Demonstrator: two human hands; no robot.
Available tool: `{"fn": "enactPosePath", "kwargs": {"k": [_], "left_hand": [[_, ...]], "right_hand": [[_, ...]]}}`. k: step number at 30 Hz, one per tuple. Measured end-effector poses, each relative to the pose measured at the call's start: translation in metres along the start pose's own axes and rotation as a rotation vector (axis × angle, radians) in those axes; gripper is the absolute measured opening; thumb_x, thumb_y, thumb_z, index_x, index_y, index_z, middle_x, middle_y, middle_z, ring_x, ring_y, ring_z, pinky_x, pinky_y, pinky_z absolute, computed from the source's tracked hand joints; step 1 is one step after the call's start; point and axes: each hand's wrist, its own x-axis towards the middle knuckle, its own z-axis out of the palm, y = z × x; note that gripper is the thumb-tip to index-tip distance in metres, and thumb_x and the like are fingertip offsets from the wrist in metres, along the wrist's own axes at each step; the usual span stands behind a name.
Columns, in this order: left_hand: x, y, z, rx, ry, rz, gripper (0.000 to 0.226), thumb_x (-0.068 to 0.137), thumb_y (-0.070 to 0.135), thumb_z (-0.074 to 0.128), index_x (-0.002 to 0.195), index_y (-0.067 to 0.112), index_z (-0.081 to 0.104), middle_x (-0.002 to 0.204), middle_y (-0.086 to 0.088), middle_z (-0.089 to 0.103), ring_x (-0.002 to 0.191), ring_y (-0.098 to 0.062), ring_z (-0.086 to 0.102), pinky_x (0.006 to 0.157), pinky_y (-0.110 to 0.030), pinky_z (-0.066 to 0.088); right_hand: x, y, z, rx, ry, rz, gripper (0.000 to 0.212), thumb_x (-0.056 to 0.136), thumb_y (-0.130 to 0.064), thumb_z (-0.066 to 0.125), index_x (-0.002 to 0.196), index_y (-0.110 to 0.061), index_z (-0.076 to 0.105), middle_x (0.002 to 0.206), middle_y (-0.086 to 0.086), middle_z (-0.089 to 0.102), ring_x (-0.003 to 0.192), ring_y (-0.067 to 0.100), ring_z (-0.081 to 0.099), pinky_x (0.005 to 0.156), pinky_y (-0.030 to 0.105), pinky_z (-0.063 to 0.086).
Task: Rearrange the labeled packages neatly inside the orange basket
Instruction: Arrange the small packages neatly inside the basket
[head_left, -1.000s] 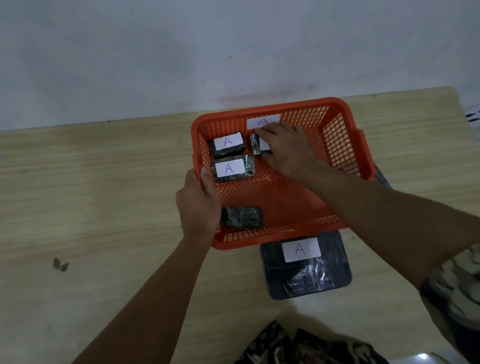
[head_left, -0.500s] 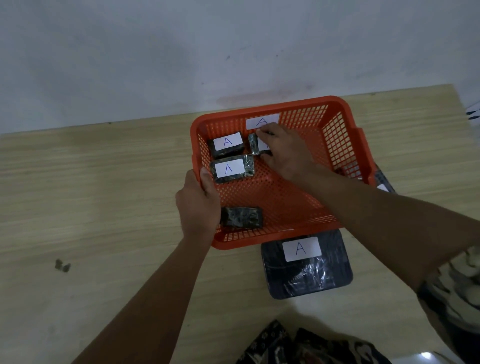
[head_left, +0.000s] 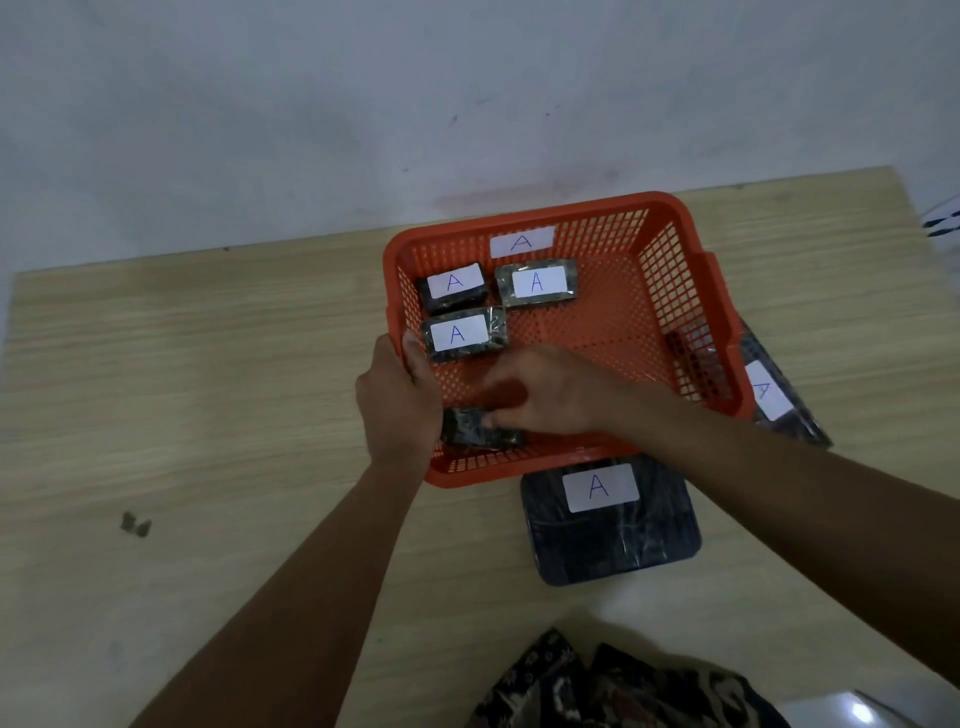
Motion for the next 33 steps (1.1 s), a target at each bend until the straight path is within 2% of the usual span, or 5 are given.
{"fn": "enactPosePath", "kwargs": {"k": [9,14,19,27,33], "left_hand": [[-0.001,0.000,0.000,-0.009,0.004,0.001,0.037,0.102,0.034,0.038,0.087,0.005,0.055,0.082,-0.015,0.067,0.069,-0.031,0.059,0.060,-0.033,0.039],[0.000,-0.001,0.001,-0.002,0.003,-0.005,0.036,0.102,0.032,0.039,0.086,0.004,0.055,0.079,-0.014,0.066,0.064,-0.026,0.055,0.058,-0.033,0.037],[0.000,0.000,0.000,-0.003,-0.007,-0.029,0.034,0.102,0.032,0.039,0.083,0.007,0.053,0.073,-0.004,0.057,0.062,-0.020,0.049,0.058,-0.030,0.032],[-0.001,0.002,-0.001,0.013,0.003,-0.011,0.031,0.102,0.029,0.040,0.080,0.010,0.049,0.071,-0.001,0.053,0.059,-0.016,0.044,0.056,-0.026,0.023],[0.000,0.001,0.000,0.019,0.001,-0.021,0.033,0.102,0.030,0.040,0.081,0.007,0.051,0.071,-0.007,0.058,0.060,-0.018,0.047,0.056,-0.029,0.027]], "right_hand": [[0.003,-0.006,0.011,0.187,-0.096,0.063,0.050,0.078,-0.035,0.078,0.125,-0.026,0.063,0.122,-0.009,0.062,0.108,0.012,0.057,0.087,0.026,0.048],[-0.014,0.018,-0.011,0.770,0.103,0.275,0.022,0.095,-0.032,0.057,0.116,-0.027,0.062,0.109,0.003,0.065,0.090,0.016,0.066,0.062,0.023,0.053],[-0.019,0.037,-0.026,1.206,0.114,0.349,0.036,0.096,-0.036,0.053,0.129,-0.022,0.055,0.120,0.009,0.064,0.108,0.025,0.064,0.073,0.032,0.057],[-0.019,0.051,-0.026,0.821,0.298,0.332,0.052,0.074,-0.019,0.083,0.120,-0.027,0.061,0.125,0.004,0.061,0.112,0.021,0.061,0.090,0.037,0.057],[-0.021,0.071,-0.026,0.428,0.467,0.237,0.051,0.076,-0.018,0.082,0.120,-0.026,0.056,0.129,0.001,0.061,0.111,0.012,0.059,0.078,0.013,0.048]]}}
